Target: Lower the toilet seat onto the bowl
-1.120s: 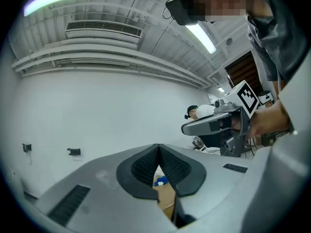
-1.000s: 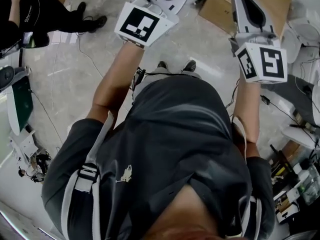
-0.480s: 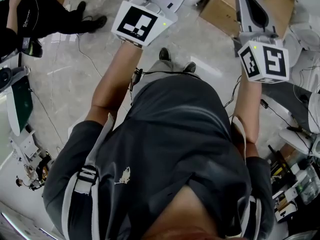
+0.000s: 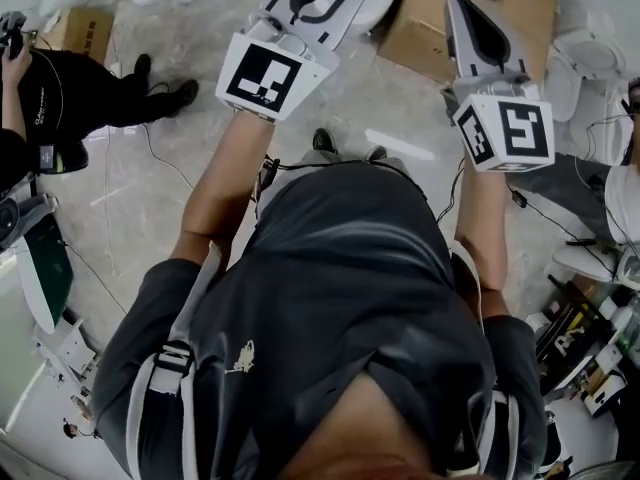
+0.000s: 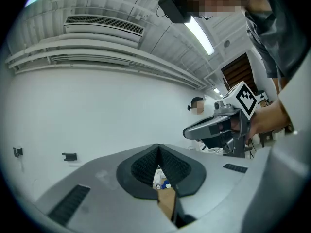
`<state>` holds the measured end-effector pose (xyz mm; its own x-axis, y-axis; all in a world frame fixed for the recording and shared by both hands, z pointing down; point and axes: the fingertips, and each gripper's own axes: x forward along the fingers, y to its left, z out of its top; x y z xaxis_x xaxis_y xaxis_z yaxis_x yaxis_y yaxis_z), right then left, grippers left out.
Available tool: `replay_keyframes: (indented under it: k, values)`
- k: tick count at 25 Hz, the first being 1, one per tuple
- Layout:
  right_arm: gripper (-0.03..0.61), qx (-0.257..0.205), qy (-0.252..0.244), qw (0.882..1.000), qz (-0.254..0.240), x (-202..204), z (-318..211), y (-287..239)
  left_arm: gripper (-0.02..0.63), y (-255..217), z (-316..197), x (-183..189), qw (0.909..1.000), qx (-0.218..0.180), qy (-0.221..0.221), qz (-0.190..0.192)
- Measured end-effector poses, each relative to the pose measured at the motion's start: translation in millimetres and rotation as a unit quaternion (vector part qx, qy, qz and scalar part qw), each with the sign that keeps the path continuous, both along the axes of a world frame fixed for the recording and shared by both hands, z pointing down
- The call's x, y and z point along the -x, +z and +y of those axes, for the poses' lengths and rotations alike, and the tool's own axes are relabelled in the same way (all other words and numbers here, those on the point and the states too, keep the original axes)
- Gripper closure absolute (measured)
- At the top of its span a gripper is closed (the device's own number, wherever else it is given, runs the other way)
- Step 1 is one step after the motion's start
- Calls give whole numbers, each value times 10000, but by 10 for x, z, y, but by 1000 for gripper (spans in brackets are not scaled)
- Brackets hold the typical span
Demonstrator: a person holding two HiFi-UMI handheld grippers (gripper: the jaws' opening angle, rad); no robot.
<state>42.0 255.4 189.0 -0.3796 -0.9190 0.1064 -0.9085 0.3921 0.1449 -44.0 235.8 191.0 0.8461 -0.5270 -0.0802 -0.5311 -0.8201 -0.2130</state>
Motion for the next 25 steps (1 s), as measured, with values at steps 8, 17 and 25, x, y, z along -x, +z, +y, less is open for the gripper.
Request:
replay_keyframes:
  k: [8,17,25]
  values:
    - [571,84,283,9996,24,50,-162,84,611,56,-232,7,9992,84,350,147]
    - [571,358,-175,9992,-78,-273,-647,244,611,208,-609,-220,9991,381,-181,-57]
    - [571,212,-540,9983,-111,-613,-1081,155,611,193,-962,-576,9982,373,-474,67]
